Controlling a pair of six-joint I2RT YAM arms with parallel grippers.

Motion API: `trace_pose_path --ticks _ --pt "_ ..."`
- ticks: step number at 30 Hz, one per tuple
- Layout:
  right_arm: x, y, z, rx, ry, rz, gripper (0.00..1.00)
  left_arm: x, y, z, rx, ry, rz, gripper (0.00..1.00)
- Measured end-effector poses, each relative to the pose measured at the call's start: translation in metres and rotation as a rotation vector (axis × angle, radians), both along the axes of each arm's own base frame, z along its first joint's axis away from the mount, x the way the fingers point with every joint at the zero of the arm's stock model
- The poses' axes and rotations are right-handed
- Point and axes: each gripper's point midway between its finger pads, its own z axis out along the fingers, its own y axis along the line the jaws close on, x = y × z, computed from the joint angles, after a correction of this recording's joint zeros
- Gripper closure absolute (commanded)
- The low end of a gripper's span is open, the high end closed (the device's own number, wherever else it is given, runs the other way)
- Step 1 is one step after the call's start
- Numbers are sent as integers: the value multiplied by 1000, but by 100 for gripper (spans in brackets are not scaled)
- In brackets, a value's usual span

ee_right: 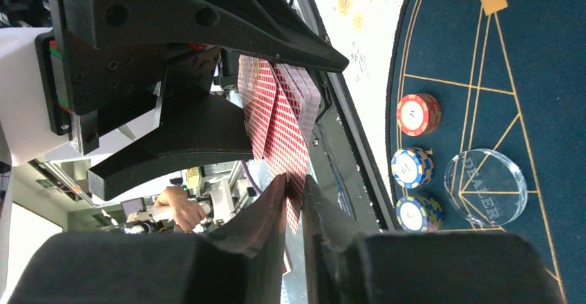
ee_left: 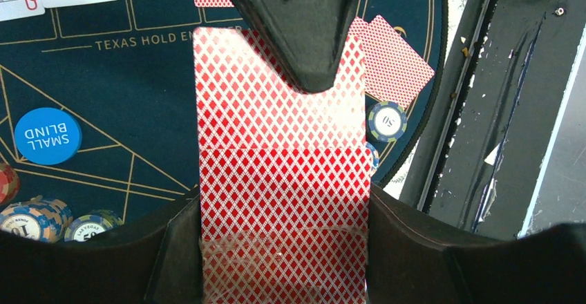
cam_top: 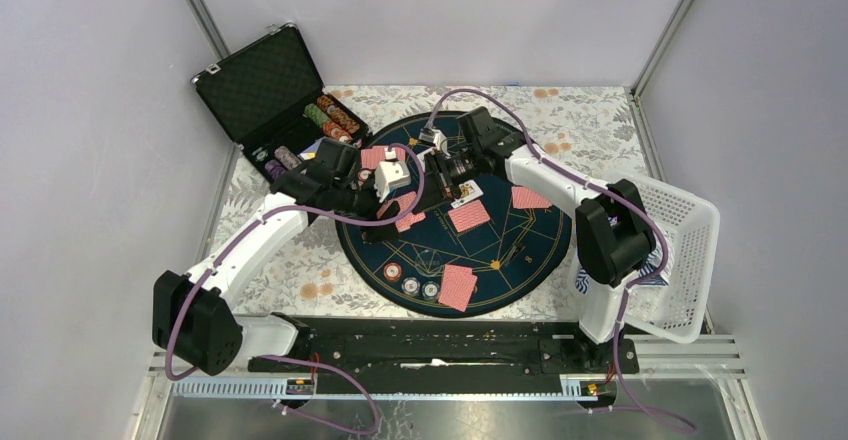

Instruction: Distribute texas hold em gaming equipment

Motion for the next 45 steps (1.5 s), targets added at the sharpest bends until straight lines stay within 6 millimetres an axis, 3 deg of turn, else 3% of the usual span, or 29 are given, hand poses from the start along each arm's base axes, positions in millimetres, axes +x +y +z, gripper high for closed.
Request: trace_pose_path --ticks 4,9,20,30,45 --pt "-3 1 -1 -7 7 7 58 2 -1 1 -5 -10 0 100" --pt "-6 4 1 -12 -6 16 56 3 -1 2 -7 -14 0 100" --pt "2 -1 -4 -66 -47 -4 69 3 -2 2 -8 -14 0 100" --pt "16 -14 -6 -76 -49 -44 70 3 -1 2 -7 -14 0 100" --pt "25 -24 5 -55 -73 -71 92 3 -1 2 -7 -14 0 100"
